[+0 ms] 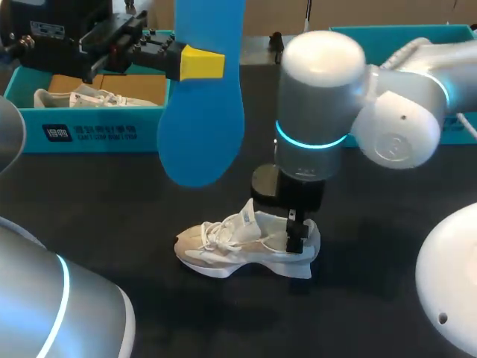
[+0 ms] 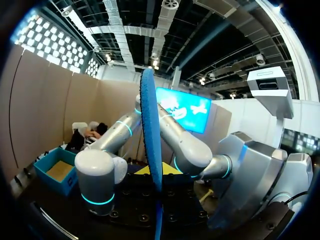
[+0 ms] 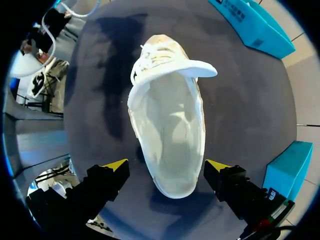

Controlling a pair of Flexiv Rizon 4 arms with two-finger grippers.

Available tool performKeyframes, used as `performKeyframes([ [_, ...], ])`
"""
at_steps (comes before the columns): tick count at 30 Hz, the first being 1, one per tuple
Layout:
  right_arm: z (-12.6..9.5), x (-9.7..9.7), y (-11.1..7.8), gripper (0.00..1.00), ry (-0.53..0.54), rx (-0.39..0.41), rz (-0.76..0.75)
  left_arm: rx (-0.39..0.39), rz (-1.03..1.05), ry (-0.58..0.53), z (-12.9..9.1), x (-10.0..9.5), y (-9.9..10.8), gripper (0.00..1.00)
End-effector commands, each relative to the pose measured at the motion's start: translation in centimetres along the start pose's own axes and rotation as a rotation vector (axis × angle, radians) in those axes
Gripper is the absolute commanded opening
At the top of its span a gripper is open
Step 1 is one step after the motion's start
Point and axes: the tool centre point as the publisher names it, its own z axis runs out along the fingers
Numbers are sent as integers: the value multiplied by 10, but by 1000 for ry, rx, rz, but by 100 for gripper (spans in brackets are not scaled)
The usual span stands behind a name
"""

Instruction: Take the shoe out of the shoebox, open the shoe tongue, remove and reinsert the insole, then place the shoe into the shoebox

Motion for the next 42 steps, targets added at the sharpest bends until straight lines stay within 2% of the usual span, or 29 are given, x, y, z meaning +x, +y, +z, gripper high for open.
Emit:
performKeyframes([
  [1, -1, -2, 6, 100, -7, 49, -9, 0, 1, 3, 0, -1, 1, 0],
  [8, -9, -15, 14, 100, -31, 34, -39, 0, 1, 3, 0, -1, 1, 0],
  [15, -3, -37, 24, 100, -43, 18, -74, 0, 1, 3, 0, -1, 1, 0],
  [23, 13, -53, 28, 100, -38, 17, -83, 0, 1, 3, 0, -1, 1, 0],
  [37, 48, -58, 34, 100, -2, 9, -78, 0, 1, 3, 0, -1, 1, 0],
  [42, 57, -59, 32, 85, 5, 4, -71, 0, 1, 3, 0, -1, 1, 0],
])
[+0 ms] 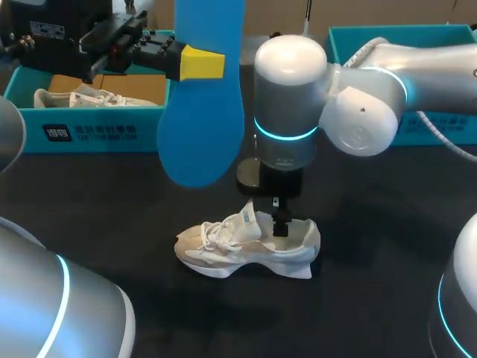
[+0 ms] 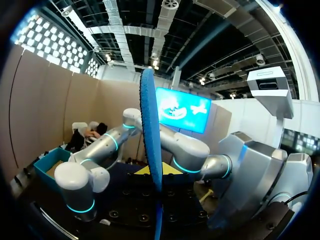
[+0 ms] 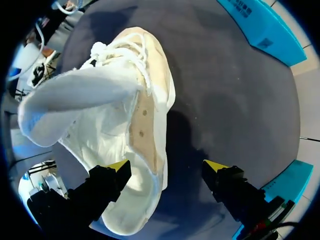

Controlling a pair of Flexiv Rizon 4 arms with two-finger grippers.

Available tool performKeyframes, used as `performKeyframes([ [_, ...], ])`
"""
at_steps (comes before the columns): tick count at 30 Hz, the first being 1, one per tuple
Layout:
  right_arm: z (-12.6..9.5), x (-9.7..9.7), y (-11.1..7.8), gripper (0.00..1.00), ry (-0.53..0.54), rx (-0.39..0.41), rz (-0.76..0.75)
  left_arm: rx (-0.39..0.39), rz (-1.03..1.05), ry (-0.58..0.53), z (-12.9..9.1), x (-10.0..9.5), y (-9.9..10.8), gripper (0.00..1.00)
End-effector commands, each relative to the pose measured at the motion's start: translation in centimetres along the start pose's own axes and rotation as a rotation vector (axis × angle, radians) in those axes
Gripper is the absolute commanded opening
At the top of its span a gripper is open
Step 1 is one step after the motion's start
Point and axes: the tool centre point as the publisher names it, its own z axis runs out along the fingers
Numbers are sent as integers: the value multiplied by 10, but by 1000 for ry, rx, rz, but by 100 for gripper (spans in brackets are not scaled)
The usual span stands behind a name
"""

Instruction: Take the shoe out of the shoebox, open the shoe tongue, remove and reinsert the insole, then place the shoe into the shoebox

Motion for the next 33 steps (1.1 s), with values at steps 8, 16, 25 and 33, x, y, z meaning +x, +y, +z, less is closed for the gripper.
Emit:
performKeyframes([
  [8, 23, -3, 6, 28, 26, -3, 3, 0, 1, 3, 0, -1, 1, 0],
  [16, 20, 1, 8, 0, 29, 18, -3, 0, 1, 3, 0, -1, 1, 0],
  [25, 4, 9, 13, 0, 45, 35, -6, 0, 1, 3, 0, -1, 1, 0],
  [33, -17, 20, 16, 0, 83, 26, 76, 0, 1, 3, 0, -1, 1, 0],
])
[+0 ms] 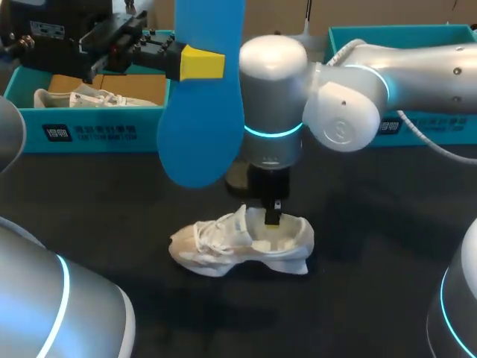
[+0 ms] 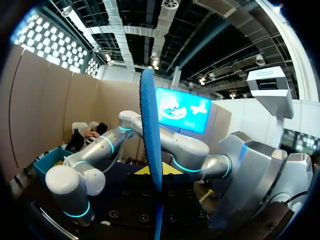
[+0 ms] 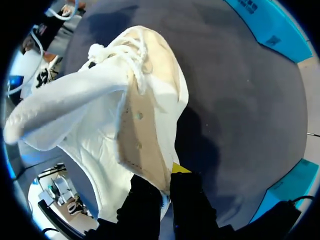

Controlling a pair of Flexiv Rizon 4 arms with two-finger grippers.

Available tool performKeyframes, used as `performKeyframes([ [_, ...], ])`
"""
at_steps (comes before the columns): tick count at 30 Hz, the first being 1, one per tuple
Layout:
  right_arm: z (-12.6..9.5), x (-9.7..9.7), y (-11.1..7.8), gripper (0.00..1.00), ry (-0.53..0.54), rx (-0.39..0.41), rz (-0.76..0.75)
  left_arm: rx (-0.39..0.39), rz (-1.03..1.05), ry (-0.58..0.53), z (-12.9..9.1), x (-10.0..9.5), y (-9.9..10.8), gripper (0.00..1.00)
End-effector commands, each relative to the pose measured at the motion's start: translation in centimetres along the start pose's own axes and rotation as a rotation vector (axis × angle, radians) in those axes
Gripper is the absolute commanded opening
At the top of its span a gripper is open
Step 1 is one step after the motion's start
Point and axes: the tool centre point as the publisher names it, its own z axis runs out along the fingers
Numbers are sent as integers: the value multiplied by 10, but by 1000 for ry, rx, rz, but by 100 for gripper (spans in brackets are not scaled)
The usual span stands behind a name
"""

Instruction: Take the shoe out of the shoebox, open the shoe tongue, remove and reinsert the insole, then place the shoe into the shoebox

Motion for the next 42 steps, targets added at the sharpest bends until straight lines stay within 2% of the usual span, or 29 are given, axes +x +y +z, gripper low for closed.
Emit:
performKeyframes([
  [1, -14, 6, -1, 0, 11, -8, 49, 0, 1, 3, 0, -1, 1, 0],
  [7, -27, 16, 5, 0, 21, -38, 193, 0, 1, 3, 0, -1, 1, 0],
  [19, -42, 41, 19, 0, 46, -181, 606, 0, 1, 3, 0, -1, 1, 0],
  [34, -42, 41, 19, 0, 46, -181, 606, 0, 1, 3, 0, -1, 1, 0],
  [37, -45, 38, 17, 0, 79, -238, 771, 0, 1, 3, 0, -1, 1, 0],
  [42, -41, 44, 20, 0, 113, -234, 1018, 0, 1, 3, 0, -1, 1, 0],
])
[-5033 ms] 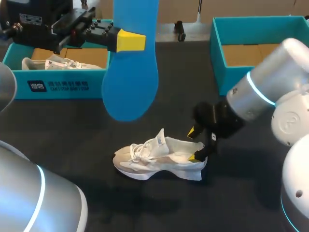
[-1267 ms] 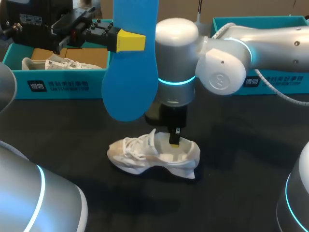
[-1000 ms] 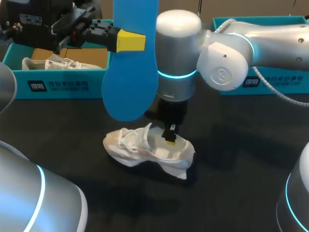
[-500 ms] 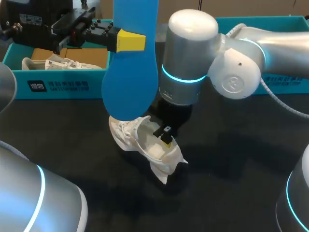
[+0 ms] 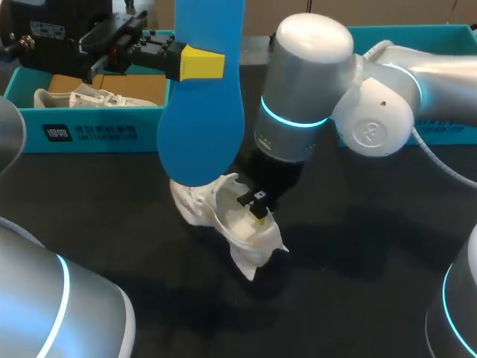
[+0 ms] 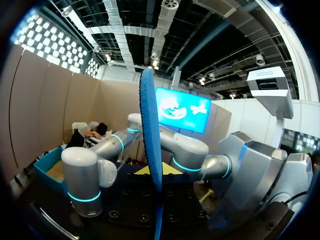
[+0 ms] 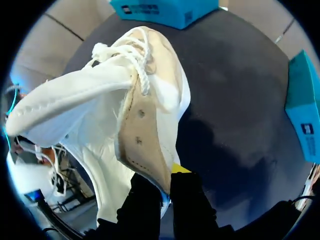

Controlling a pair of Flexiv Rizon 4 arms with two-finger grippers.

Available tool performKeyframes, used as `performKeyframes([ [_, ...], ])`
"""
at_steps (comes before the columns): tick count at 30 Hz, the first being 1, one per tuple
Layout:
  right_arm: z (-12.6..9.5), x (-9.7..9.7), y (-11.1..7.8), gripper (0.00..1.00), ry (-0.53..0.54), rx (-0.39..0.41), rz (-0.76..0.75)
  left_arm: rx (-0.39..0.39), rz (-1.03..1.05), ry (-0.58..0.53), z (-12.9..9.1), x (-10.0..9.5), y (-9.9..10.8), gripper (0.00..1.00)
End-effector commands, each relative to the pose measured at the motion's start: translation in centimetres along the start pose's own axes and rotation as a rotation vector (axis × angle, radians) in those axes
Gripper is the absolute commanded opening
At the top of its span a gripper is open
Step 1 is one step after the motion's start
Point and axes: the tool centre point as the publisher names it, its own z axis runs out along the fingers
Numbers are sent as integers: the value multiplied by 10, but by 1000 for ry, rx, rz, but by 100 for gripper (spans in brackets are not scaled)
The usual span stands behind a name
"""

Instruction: Take the shoe out of the shoebox, open the shoe tongue, remove and reinsert the insole, then place the shoe into the shoebox

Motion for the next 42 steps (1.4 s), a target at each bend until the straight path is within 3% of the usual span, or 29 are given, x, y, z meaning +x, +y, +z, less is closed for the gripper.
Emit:
performKeyframes([
  [1, 5, 4, -8, 0, 10, -24, 276, 0, 1, 3, 0, -1, 1, 0],
  [7, 13, 18, -13, 0, 22, -66, 483, 0, 1, 3, 0, -1, 1, 0],
  [19, 13, 18, -13, 0, 22, -66, 483, 0, 1, 3, 0, -1, 1, 0],
  [26, 33, 4, -17, 0, 92, -76, 468, 0, 1, 3, 0, -1, 1, 0],
  [42, 59, -22, -18, 0, 142, -74, 461, 0, 1, 3, 0, -1, 1, 0],
])
